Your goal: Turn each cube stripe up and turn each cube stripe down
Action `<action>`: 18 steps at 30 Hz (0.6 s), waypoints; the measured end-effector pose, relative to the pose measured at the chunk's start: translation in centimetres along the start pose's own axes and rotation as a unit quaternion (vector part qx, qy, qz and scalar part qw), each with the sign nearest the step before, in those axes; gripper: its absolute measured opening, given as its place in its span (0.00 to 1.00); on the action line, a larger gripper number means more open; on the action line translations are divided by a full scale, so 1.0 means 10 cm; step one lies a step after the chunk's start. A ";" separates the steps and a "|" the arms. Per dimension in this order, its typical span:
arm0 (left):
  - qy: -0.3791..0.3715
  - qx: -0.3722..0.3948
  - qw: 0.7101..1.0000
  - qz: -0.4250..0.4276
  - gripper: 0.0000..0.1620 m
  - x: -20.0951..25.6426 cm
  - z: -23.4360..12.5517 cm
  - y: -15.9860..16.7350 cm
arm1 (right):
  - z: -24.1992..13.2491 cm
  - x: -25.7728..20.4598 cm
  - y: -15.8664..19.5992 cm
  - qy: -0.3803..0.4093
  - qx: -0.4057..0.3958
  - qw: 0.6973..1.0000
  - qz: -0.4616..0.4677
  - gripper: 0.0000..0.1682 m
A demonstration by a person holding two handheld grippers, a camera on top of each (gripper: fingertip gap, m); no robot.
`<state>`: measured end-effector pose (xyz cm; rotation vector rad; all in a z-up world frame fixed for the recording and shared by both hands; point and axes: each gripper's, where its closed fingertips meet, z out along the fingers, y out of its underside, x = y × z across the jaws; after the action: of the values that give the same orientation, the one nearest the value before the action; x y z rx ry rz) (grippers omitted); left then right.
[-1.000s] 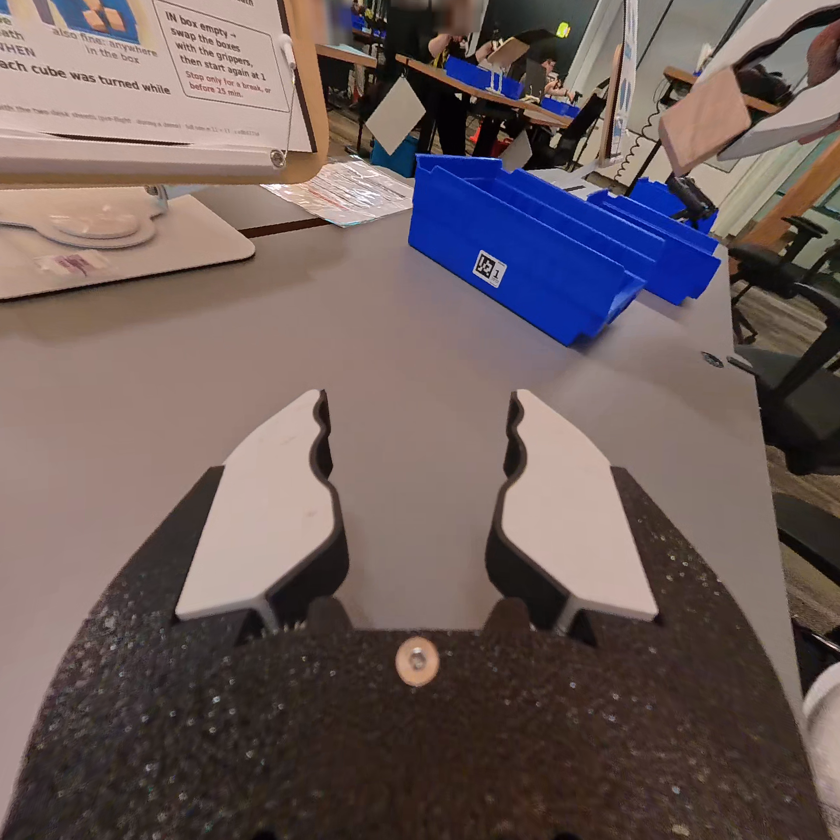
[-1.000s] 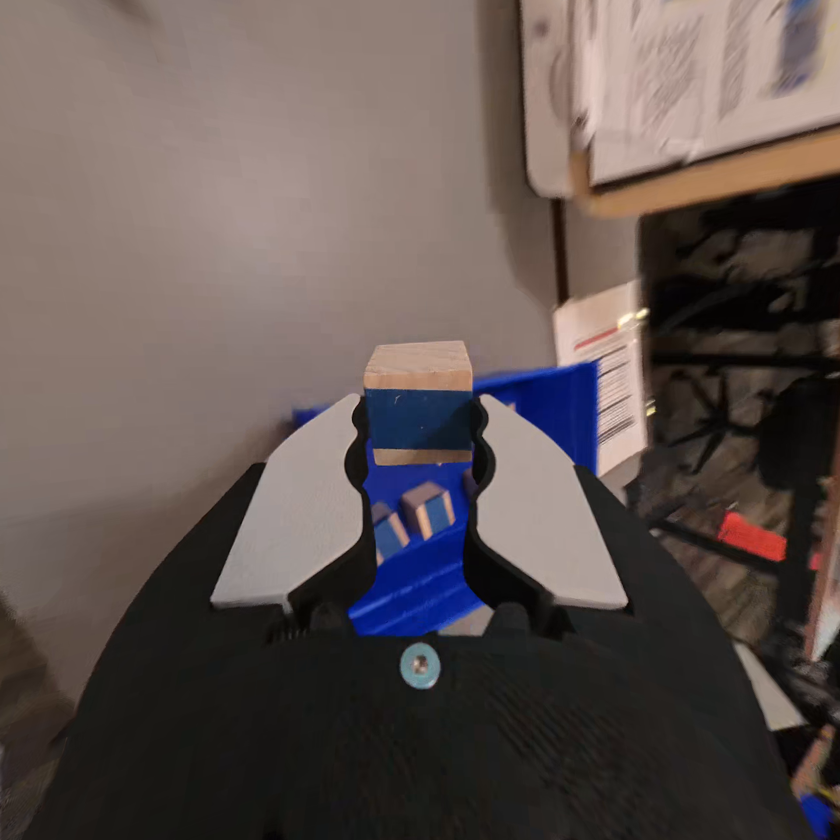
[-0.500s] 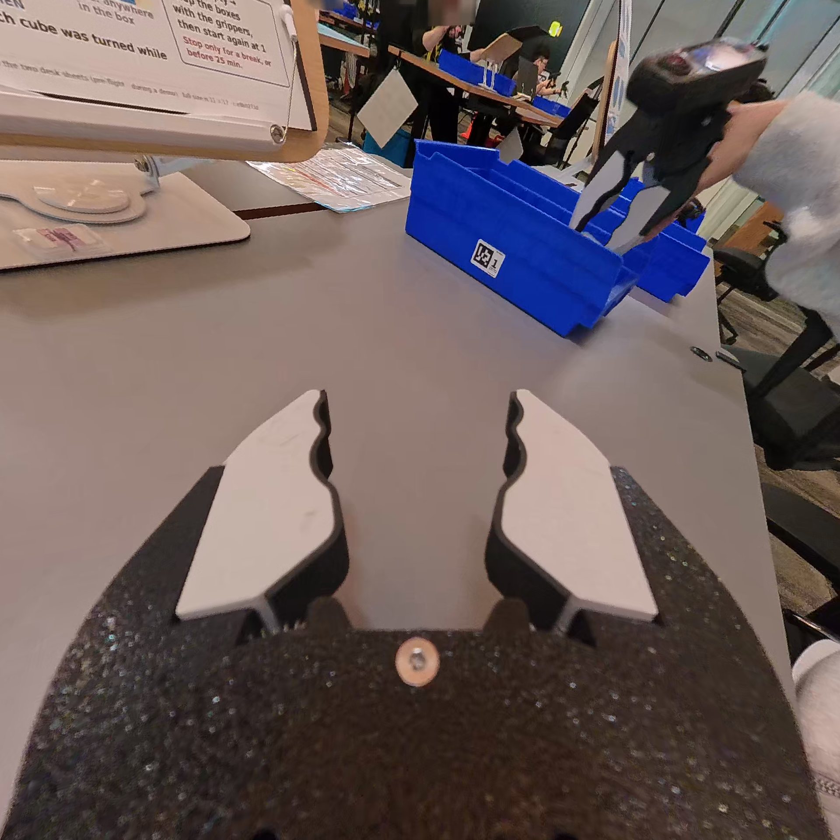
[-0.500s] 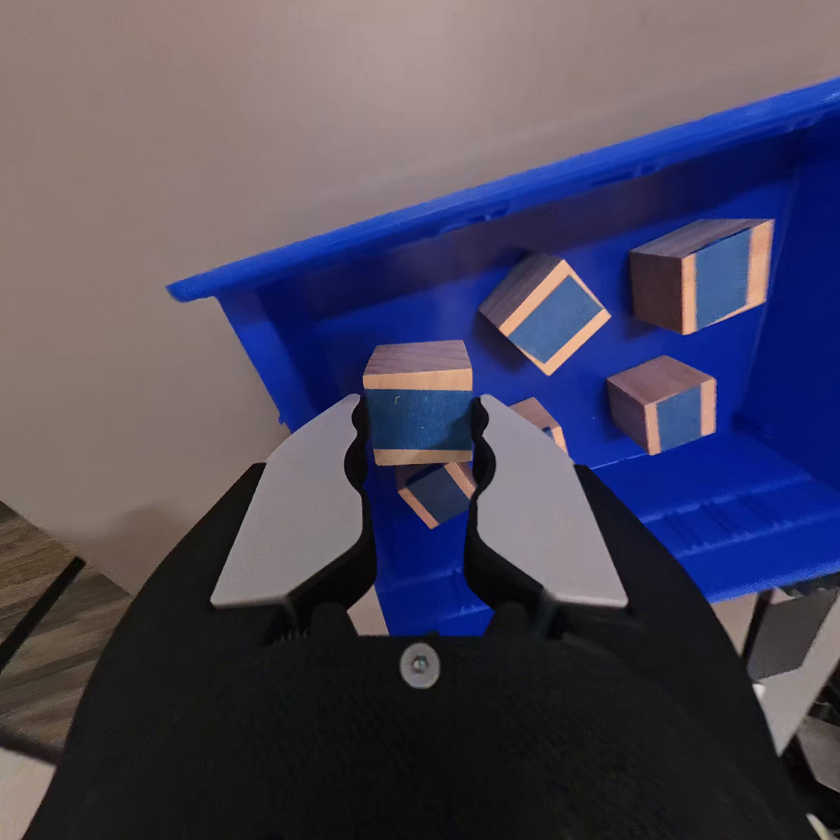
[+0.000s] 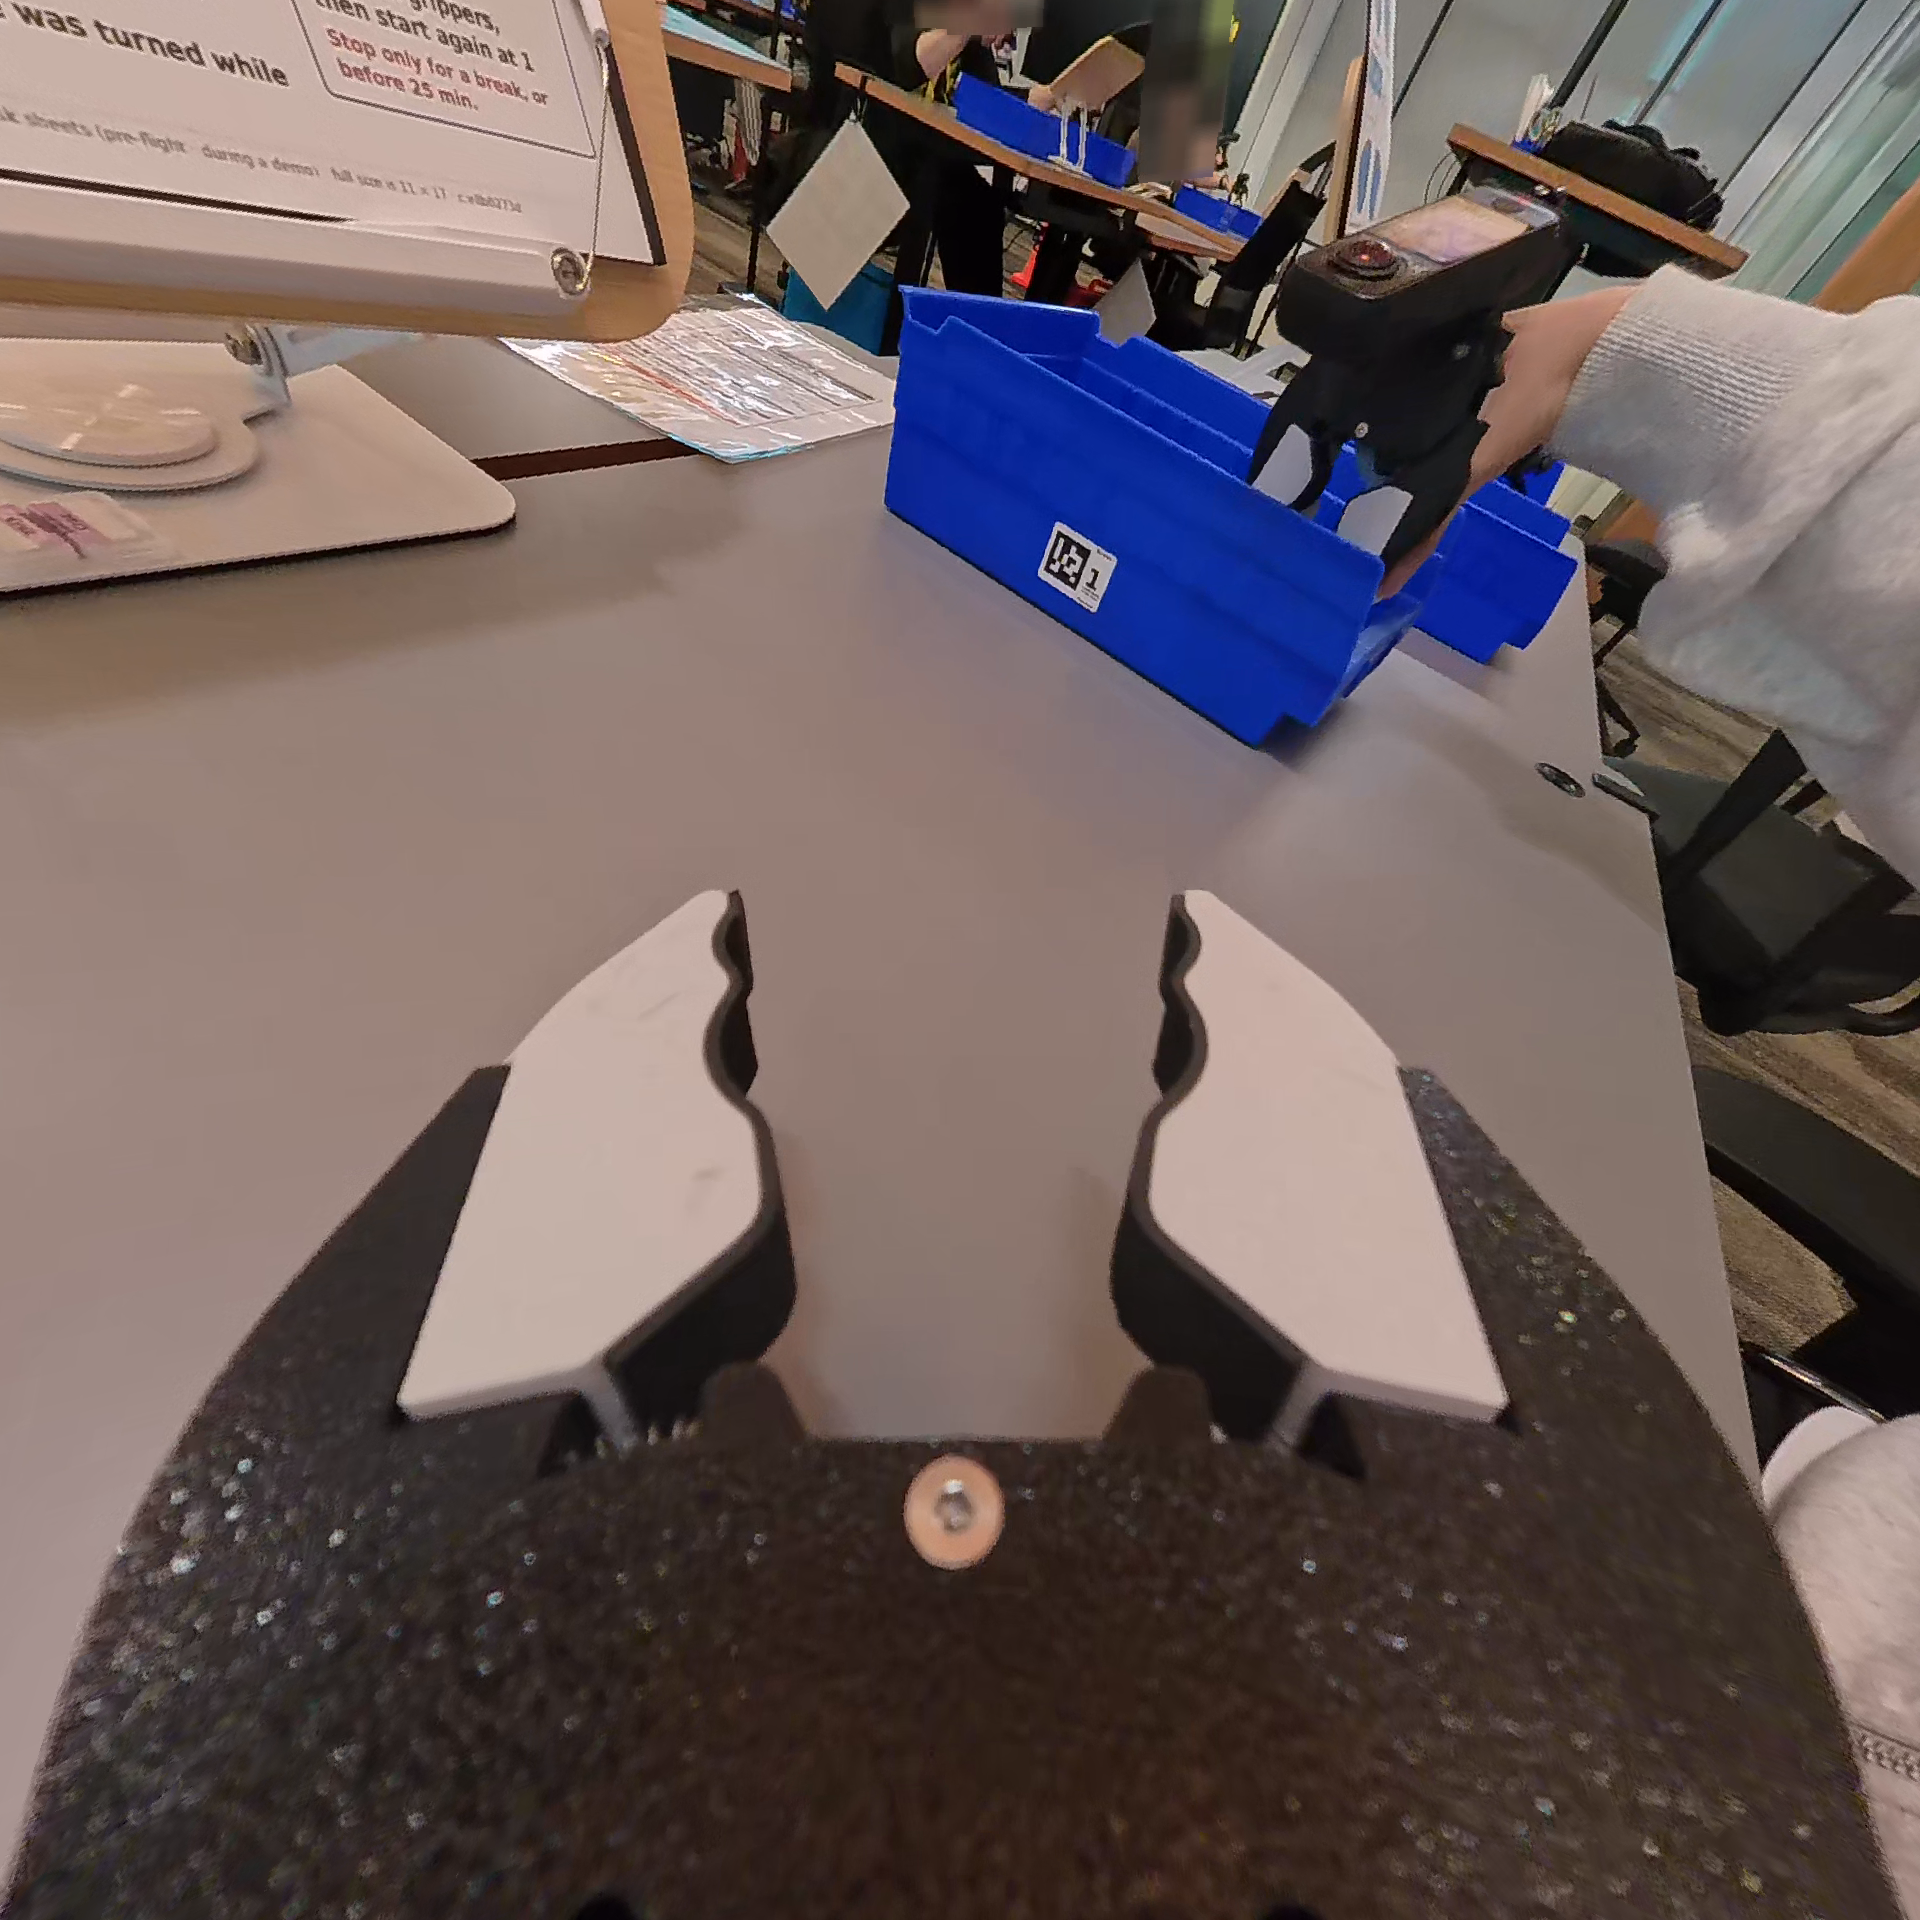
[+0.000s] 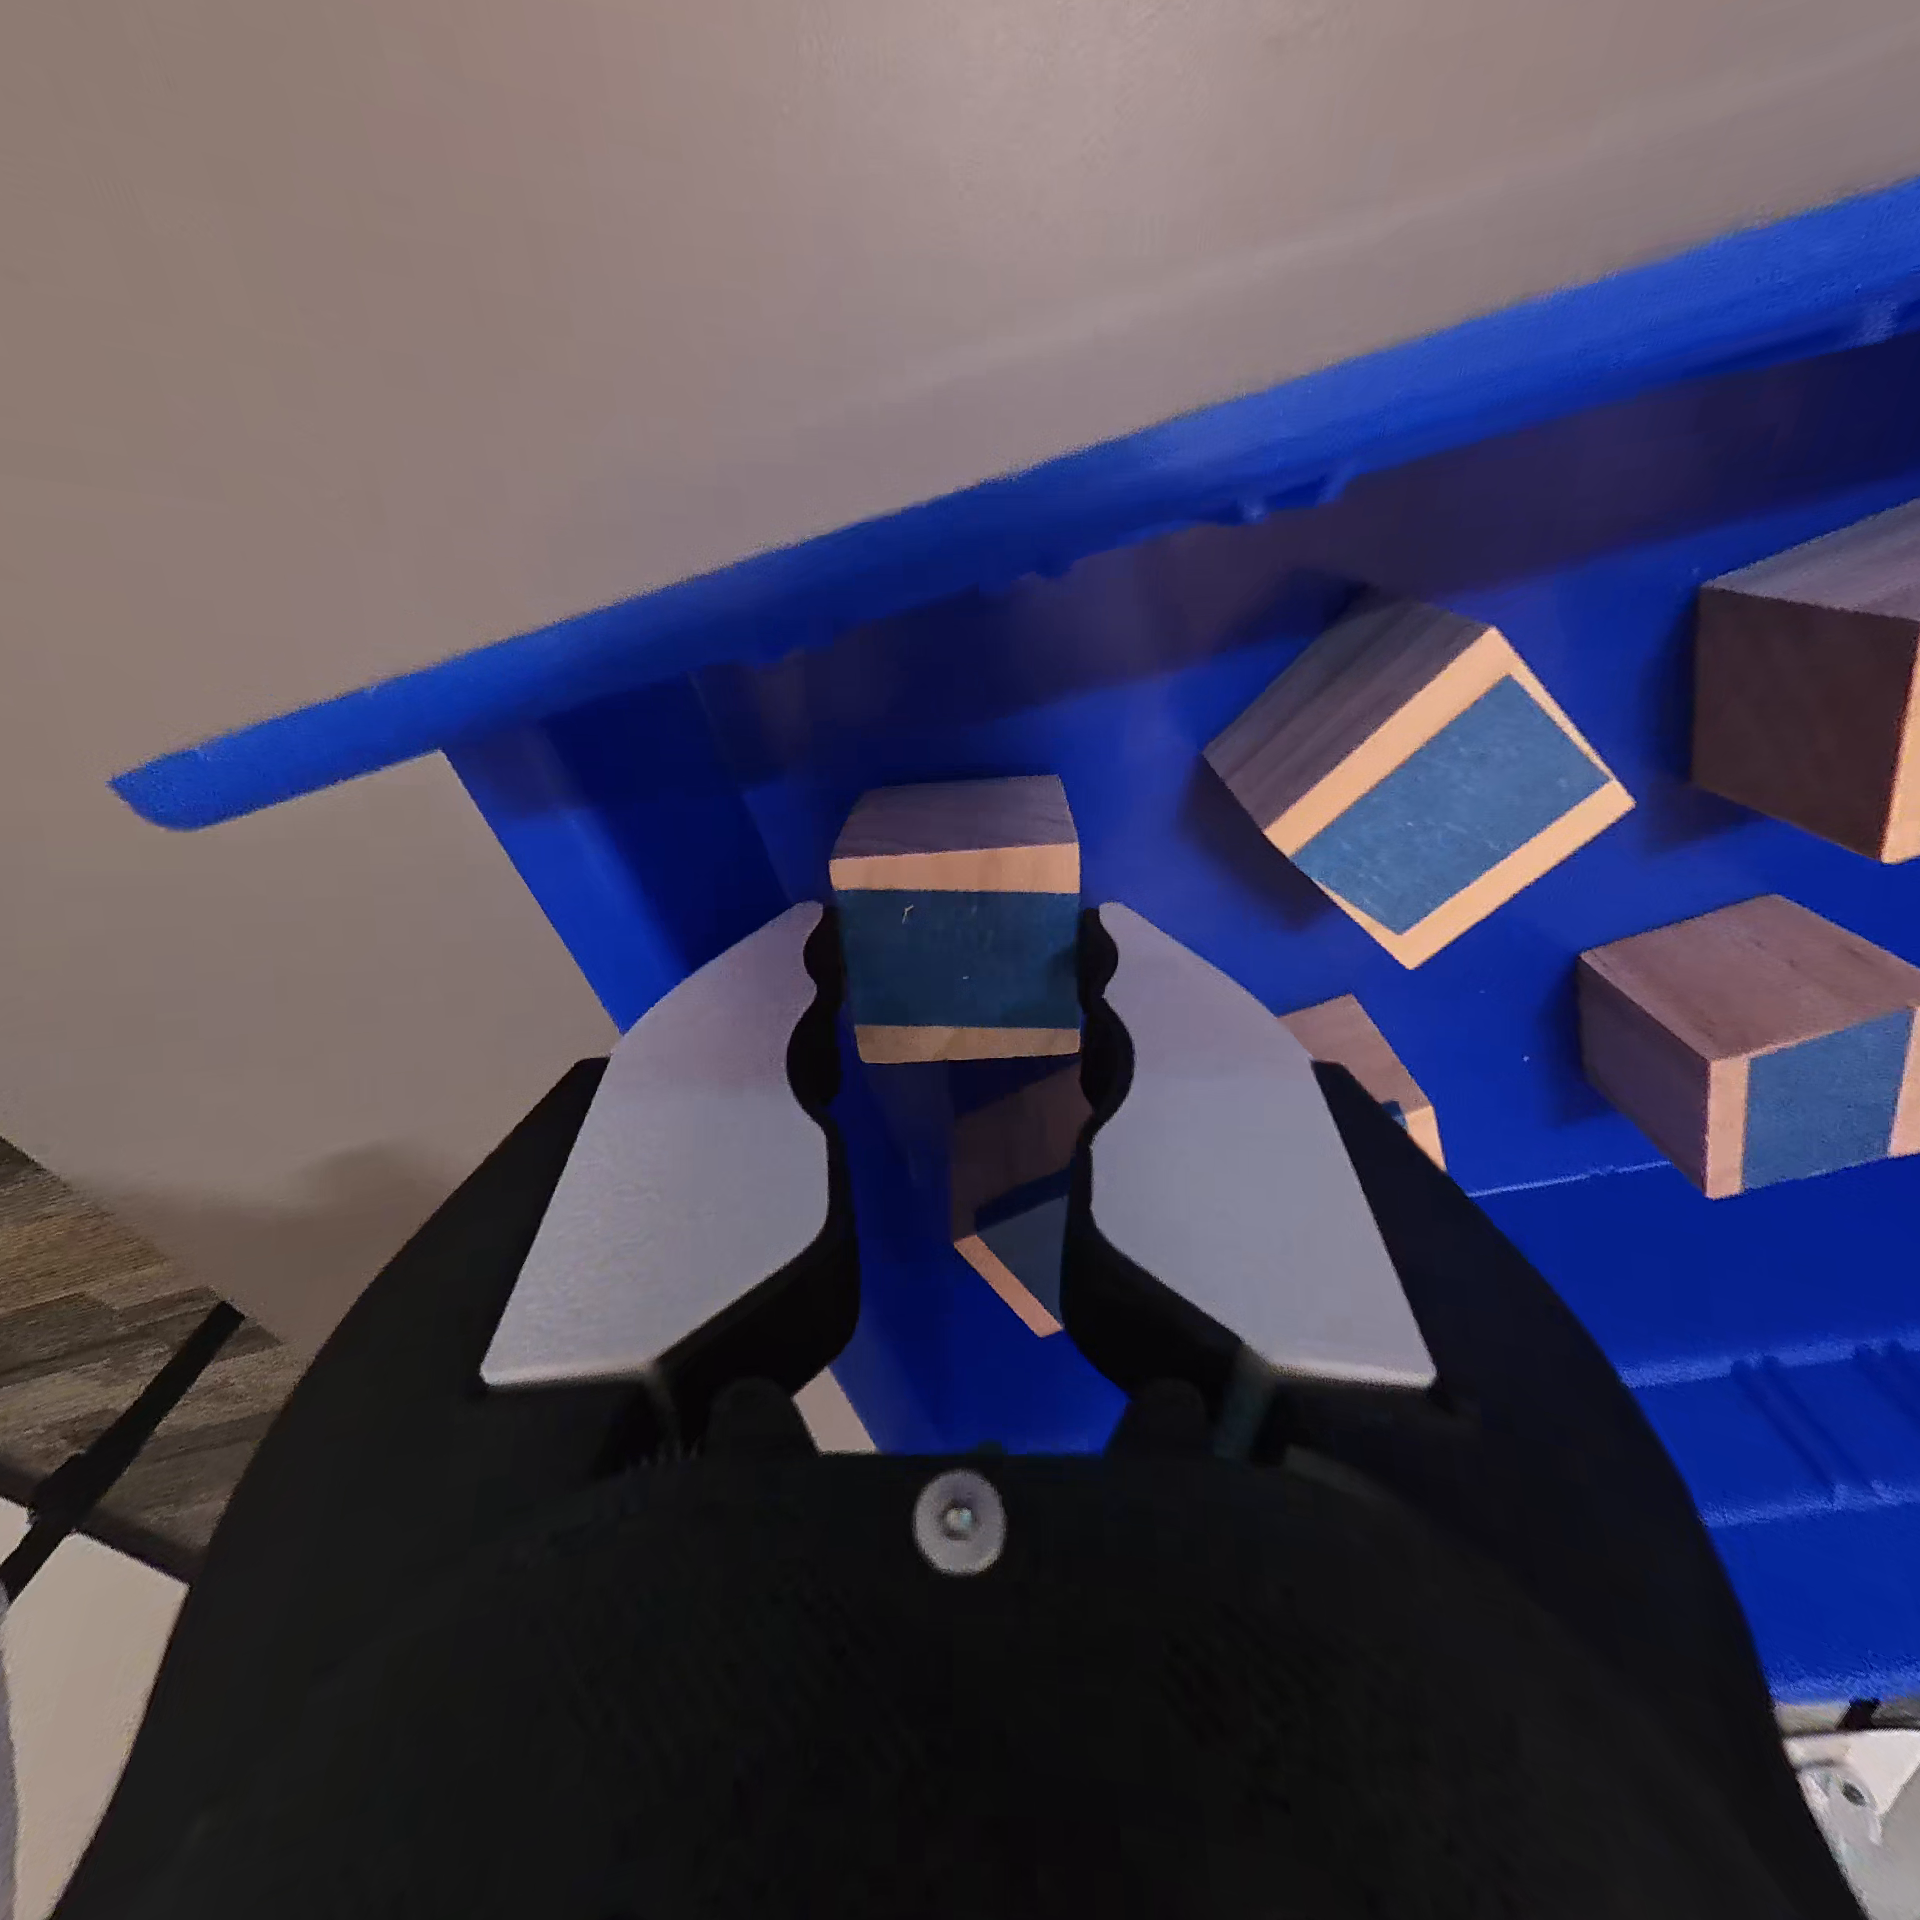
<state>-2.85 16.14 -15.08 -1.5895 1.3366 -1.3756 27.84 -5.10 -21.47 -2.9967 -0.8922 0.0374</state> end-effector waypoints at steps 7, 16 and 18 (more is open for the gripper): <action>0.008 0.001 1.000 -0.004 0.46 0.02 0.00 0.00 | 0.04 0.00 0.00 -0.010 0.011 1.000 0.012 0.27; 0.006 -0.022 1.000 0.019 0.48 0.06 0.04 0.09 | -0.28 0.05 0.00 0.028 0.079 0.994 0.077 0.45; 0.002 -0.031 0.999 0.025 0.49 0.06 0.04 0.12 | -0.51 0.08 0.07 0.076 0.107 0.986 0.100 0.48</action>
<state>-2.81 15.22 -16.09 -1.5838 1.4228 -1.3196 29.05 -5.25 -16.41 -2.8299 -0.5353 -0.0859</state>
